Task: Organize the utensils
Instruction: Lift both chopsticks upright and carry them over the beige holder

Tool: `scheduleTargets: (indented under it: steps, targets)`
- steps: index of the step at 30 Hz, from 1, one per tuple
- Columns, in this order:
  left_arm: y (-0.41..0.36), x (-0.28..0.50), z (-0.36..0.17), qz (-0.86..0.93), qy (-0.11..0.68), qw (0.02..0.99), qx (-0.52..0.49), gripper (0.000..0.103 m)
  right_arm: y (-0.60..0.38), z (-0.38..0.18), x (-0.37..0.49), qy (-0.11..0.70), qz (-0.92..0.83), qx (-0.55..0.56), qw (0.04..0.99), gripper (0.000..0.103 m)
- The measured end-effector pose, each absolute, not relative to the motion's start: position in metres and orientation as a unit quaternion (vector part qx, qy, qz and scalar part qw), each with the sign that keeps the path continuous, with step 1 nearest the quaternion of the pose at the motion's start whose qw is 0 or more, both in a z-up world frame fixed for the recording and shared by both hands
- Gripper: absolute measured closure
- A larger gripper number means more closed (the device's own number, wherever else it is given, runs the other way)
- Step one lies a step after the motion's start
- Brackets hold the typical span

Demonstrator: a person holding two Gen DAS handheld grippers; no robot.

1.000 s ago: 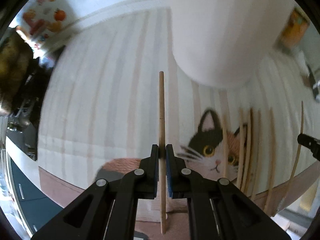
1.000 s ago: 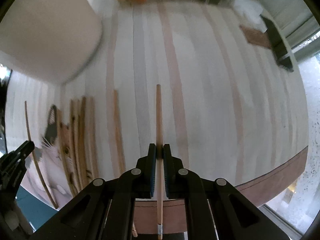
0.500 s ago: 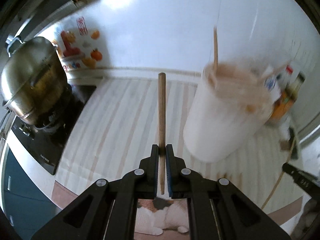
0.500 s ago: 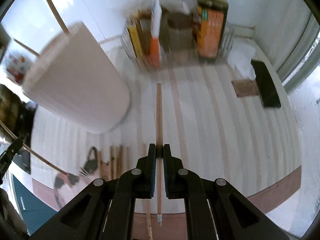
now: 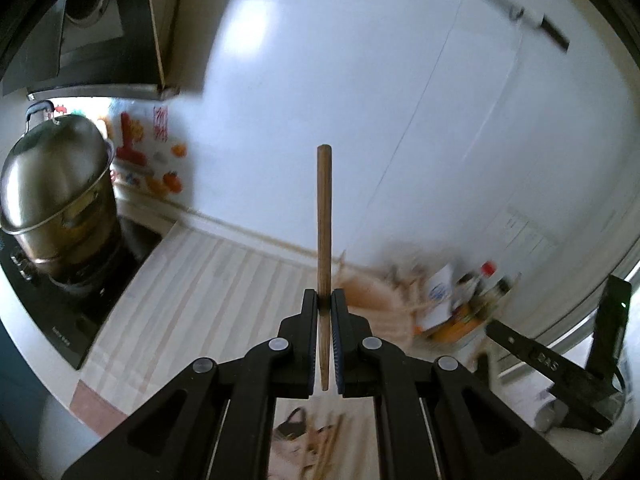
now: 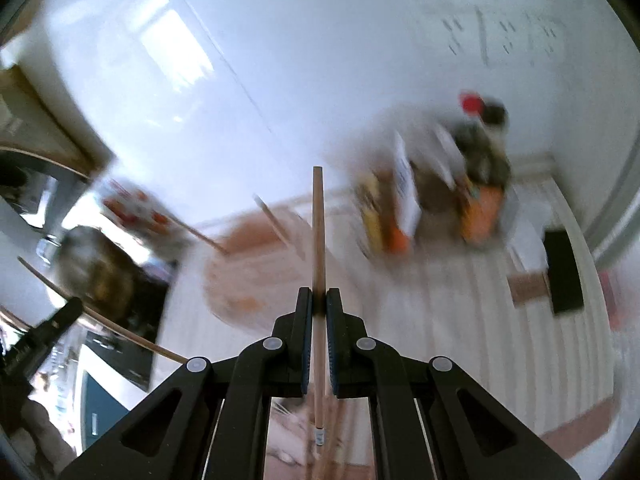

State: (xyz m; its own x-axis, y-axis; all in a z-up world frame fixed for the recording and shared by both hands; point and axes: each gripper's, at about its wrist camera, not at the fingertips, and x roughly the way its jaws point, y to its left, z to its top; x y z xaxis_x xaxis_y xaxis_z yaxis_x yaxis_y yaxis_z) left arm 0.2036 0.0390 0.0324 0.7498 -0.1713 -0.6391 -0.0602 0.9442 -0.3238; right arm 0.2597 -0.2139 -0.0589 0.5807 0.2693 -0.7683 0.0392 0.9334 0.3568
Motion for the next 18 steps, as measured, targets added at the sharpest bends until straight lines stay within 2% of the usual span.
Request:
scheduleTargets:
  steps: [5, 9, 18]
  targets:
    - [0.034, 0.225, 0.058, -0.041, 0.331, 0.924, -0.187, 0.099, -0.206, -0.001, 0.293, 0.397, 0.089, 0.181, 0.895, 0.096]
    - [0.026, 0.262, 0.056, -0.04, 0.334, 0.92, -0.2, 0.099, -0.202, 0.024, 0.322, 0.362, 0.086, 0.195, 0.907, 0.096]
    - [0.007, 0.338, 0.007, -0.014, 0.378, 0.911, -0.164, 0.099, -0.193, 0.008, 0.389, 0.341, 0.042, 0.201, 0.917, 0.096]
